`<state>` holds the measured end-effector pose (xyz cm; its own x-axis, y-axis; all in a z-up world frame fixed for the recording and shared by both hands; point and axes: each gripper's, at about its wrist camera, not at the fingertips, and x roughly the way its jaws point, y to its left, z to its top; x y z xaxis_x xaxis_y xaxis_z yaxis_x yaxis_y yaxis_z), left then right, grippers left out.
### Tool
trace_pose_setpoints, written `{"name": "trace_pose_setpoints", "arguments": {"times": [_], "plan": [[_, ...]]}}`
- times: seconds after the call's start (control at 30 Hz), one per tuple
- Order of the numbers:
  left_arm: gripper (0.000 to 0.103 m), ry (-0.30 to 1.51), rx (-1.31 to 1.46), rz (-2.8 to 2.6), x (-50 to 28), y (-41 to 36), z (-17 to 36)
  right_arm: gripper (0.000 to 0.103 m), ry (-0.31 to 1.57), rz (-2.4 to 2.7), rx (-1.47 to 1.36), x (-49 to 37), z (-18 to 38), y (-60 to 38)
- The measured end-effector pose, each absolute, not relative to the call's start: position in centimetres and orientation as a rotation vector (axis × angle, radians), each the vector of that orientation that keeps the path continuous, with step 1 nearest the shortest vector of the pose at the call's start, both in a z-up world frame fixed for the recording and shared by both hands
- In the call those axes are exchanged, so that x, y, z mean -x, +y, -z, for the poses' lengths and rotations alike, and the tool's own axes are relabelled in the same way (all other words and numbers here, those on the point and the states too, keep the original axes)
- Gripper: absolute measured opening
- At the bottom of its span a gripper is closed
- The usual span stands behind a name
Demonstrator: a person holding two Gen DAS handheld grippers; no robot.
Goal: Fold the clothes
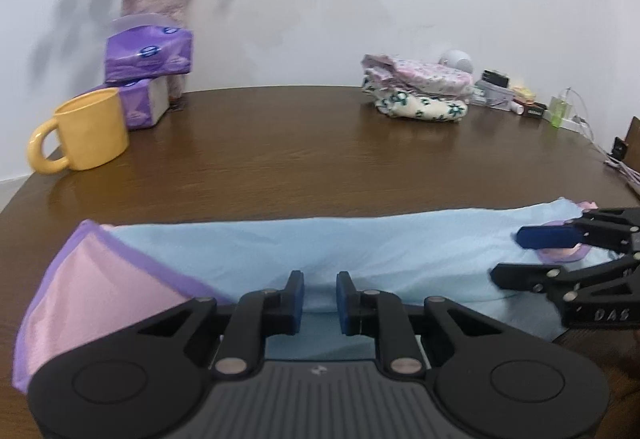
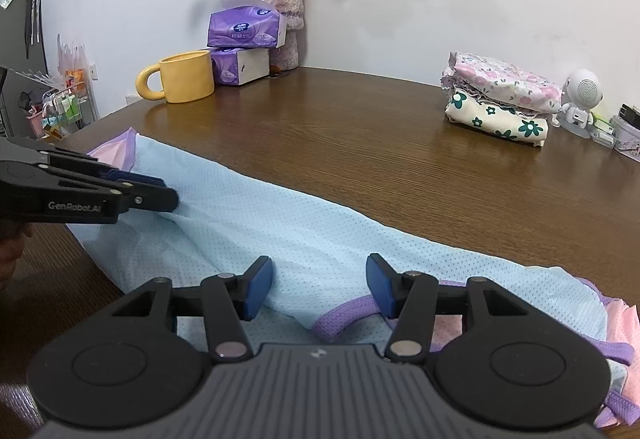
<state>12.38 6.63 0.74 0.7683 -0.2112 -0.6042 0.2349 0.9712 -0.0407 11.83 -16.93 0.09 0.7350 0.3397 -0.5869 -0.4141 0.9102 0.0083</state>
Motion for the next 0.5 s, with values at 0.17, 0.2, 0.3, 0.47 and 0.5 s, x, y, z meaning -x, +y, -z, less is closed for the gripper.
{"name": "trace_pose_setpoints", "arguments": {"times": [0.17,0.2,0.3,0.47,0.5], "plan": [[0.017,0.639,-0.046,0.22,-12.1,8.9,-1.1,0.054,0.619,-0.418,0.125,-11.8,-0.1,-16.9],[0.017,0.638,-0.053,0.214,-12.2,9.3,-1.2,0.054,0.62,-0.418,0.125,-11.8,-0.1,-16.9],[0.016,0.636,-0.083,0.194,-12.5,10.2,-1.3,0.054,0.62,-0.417,0.13,-11.8,-0.1,-16.8],[0.016,0.639,-0.083,0.104,-12.9,11.9,-1.6,0.055,0.619,-0.416,0.135,-11.7,0.0,-16.7],[0.016,0.631,-0.068,0.092,-12.8,12.1,-1.9,0.055,0.619,-0.416,0.135,-11.7,0.0,-16.7]]}}
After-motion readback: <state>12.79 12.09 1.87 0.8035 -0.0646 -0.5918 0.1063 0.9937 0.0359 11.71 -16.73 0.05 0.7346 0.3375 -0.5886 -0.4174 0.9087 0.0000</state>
